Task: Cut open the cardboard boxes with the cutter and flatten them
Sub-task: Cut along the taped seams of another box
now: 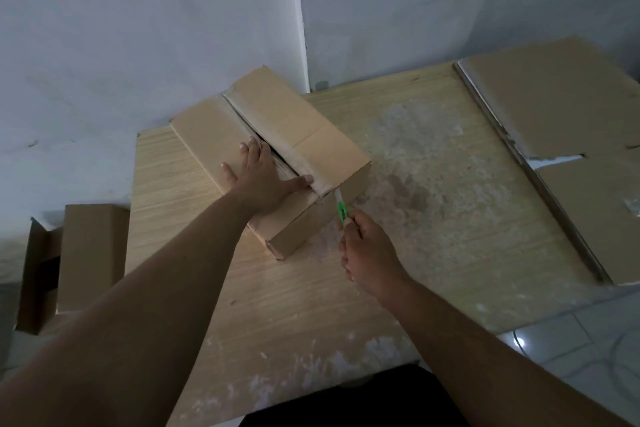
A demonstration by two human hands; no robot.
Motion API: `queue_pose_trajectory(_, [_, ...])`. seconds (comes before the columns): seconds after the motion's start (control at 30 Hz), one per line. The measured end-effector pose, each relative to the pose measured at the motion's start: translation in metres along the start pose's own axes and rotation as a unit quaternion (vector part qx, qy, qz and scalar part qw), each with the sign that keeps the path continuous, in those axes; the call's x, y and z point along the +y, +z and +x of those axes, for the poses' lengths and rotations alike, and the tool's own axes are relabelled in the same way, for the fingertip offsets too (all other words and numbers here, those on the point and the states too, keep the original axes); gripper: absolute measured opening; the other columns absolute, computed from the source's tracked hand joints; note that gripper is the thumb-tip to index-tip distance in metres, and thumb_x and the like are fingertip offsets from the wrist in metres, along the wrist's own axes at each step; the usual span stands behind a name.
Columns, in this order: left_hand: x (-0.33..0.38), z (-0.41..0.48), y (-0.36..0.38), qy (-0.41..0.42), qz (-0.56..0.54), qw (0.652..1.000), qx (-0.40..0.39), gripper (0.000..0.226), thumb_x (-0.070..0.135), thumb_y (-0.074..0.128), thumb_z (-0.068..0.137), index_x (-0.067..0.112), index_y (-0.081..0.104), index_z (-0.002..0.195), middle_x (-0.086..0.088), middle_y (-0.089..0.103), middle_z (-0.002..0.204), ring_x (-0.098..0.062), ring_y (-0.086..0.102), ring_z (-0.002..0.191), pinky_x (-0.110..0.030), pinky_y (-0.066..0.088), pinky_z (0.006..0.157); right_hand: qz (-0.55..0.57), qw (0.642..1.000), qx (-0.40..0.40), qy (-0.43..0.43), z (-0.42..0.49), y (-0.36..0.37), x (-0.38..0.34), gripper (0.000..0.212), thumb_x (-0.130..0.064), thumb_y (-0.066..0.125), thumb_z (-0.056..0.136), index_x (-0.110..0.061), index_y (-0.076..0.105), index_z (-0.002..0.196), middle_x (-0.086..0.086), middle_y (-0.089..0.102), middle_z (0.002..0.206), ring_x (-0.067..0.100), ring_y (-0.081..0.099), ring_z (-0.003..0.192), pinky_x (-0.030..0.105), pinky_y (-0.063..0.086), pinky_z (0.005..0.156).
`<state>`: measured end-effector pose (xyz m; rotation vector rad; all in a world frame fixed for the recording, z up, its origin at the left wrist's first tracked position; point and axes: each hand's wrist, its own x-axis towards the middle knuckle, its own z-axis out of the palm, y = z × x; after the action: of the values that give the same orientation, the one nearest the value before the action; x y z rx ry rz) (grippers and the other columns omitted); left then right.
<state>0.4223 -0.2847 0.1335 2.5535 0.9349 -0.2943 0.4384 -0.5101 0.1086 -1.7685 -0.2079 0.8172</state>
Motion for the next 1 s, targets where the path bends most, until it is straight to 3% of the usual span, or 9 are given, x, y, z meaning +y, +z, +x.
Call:
queue_pose_trajectory(0.2, [-0.001,0.000,-0.002,0.008,-0.006,1.000,-0.002,0.126,0.086,0.050,0.080,0.013,-0.007,0.164,-0.005,-0.017,0.172,-0.025,-0.018,0.158,-0.067,-0.010,0.121,-0.024,1.000,0.011,-0.008,-0.003,0.010,0.000,0.032,-0.050,0.033,0.089,-0.022,0.049,0.083,0.000,0.043,0.064,0.017,0.035,0.052,0.038,0.032,0.059])
queue_pose_trajectory(0.33, [-0.005,0.002,-0.005,0.022,-0.016,1.000,0.002,0.108,0.079,0.044,0.091,0.015,-0.002,0.165,-0.005,-0.013,0.173,-0.026,-0.014,0.159,-0.068,-0.009,0.121,-0.038,0.999,0.011,-0.012,-0.005,0.000,-0.004,0.036,-0.041,0.035,0.093,-0.012,0.054,0.089,-0.002,0.042,0.061,0.016,0.035,0.050,0.035,0.031,0.056])
queue_pose_trajectory(0.47, [-0.007,0.000,-0.007,0.036,-0.038,0.999,-0.003,0.093,0.070,0.039,0.099,0.018,0.002,0.166,-0.005,-0.013,0.173,-0.023,-0.015,0.158,-0.065,-0.013,0.121,-0.062,0.998,-0.008,0.011,0.009,-0.017,-0.016,0.029,-0.024,0.039,0.104,-0.014,0.061,0.087,-0.001,0.044,0.057,0.013,0.035,0.042,0.026,0.028,0.047])
queue_pose_trajectory(0.6, [-0.008,-0.001,-0.009,0.042,-0.040,0.998,-0.008,0.089,0.066,0.040,0.101,0.019,0.002,0.166,-0.005,-0.012,0.173,-0.023,-0.014,0.158,-0.065,-0.013,0.121,-0.041,0.994,-0.086,0.057,0.005,-0.030,-0.025,0.030,-0.025,0.038,0.107,-0.010,0.061,0.095,-0.004,0.037,0.053,0.010,0.025,0.038,0.020,0.020,0.043])
queue_pose_trajectory(0.8, [-0.009,-0.001,-0.010,0.039,-0.057,0.998,-0.010,0.083,0.065,0.039,0.102,0.021,0.008,0.165,-0.003,-0.011,0.173,-0.021,-0.014,0.159,-0.064,-0.014,0.121,-0.038,0.995,-0.079,0.054,-0.004,-0.026,-0.023,0.031,-0.023,0.038,0.108,-0.005,0.061,0.100,0.001,0.037,0.057,0.011,0.024,0.040,0.022,0.018,0.044])
queue_pose_trajectory(0.87, [-0.008,-0.002,-0.009,0.035,-0.072,0.997,-0.007,0.083,0.067,0.040,0.101,0.023,0.011,0.165,-0.002,-0.010,0.173,-0.020,-0.014,0.159,-0.062,-0.015,0.122,-0.025,0.996,-0.052,0.062,-0.004,-0.031,-0.020,0.031,-0.023,0.036,0.108,-0.005,0.060,0.101,0.001,0.038,0.059,0.011,0.026,0.040,0.021,0.019,0.042])
queue_pose_trajectory(1.0, [0.001,0.003,0.000,-0.019,-0.085,0.995,0.037,0.085,0.071,0.042,0.098,0.021,0.022,0.163,0.001,-0.002,0.174,-0.016,-0.010,0.159,-0.062,-0.014,0.122,0.076,0.985,0.107,0.108,-0.004,-0.056,-0.006,0.025,-0.019,0.034,0.105,-0.010,0.057,0.101,0.004,0.042,0.064,0.012,0.032,0.040,0.021,0.026,0.043])
